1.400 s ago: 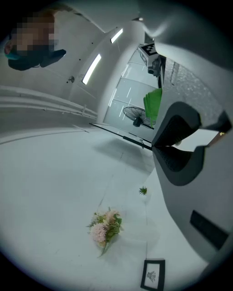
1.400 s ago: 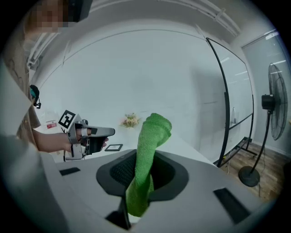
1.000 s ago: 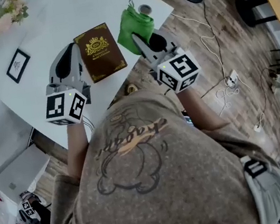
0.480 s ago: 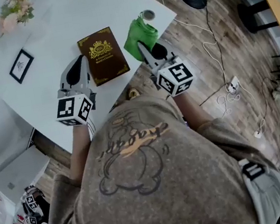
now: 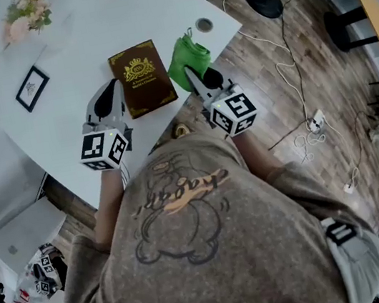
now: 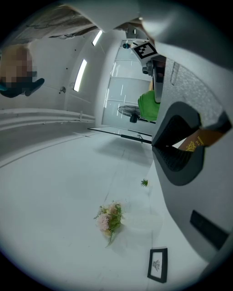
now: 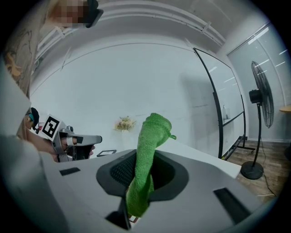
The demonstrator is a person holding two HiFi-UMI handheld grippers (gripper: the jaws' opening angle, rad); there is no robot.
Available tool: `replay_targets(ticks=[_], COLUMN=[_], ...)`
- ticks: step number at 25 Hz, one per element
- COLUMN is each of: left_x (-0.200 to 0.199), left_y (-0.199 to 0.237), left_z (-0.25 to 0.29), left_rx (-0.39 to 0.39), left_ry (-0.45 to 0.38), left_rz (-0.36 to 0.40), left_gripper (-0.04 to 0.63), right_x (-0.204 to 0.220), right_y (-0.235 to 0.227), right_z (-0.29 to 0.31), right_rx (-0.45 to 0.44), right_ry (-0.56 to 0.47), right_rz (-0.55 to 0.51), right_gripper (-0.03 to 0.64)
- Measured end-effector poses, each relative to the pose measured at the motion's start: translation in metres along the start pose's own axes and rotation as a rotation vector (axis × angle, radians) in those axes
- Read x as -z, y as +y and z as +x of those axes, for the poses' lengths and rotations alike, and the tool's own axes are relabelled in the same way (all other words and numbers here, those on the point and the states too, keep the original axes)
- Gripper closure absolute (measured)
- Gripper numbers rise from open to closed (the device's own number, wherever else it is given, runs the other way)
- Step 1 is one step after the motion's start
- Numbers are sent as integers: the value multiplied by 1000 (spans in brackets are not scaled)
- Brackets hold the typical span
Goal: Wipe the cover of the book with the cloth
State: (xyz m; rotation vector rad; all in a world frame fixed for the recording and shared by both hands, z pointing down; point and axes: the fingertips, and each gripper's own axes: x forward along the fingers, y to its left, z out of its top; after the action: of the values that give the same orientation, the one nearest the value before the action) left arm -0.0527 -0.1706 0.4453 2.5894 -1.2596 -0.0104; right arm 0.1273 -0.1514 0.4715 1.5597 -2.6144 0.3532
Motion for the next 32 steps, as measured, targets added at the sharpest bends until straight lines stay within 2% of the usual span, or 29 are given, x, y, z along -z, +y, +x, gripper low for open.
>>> replay_targets(ticks=[5,20,26,32], left_x=[-4,-3,3,7], left_y=[-5,1,3,3], left_z=[-1,-7,-10,-8], left_rx=[7,-40,-50,-50], left_ry=[-6,13,22,38], left_rz=[-6,-41,-76,-73], left_gripper=[592,592,592,592], right_x=[-2,-4,0,0], right_y=[5,12,15,15], right_z=[0,0,-3,-4], right_rx=[-8,-14,-16,-9], right_ry=[2,27,32,43], right_rz=[1,-12,-11,-12], right_gripper=[548,548,548,548])
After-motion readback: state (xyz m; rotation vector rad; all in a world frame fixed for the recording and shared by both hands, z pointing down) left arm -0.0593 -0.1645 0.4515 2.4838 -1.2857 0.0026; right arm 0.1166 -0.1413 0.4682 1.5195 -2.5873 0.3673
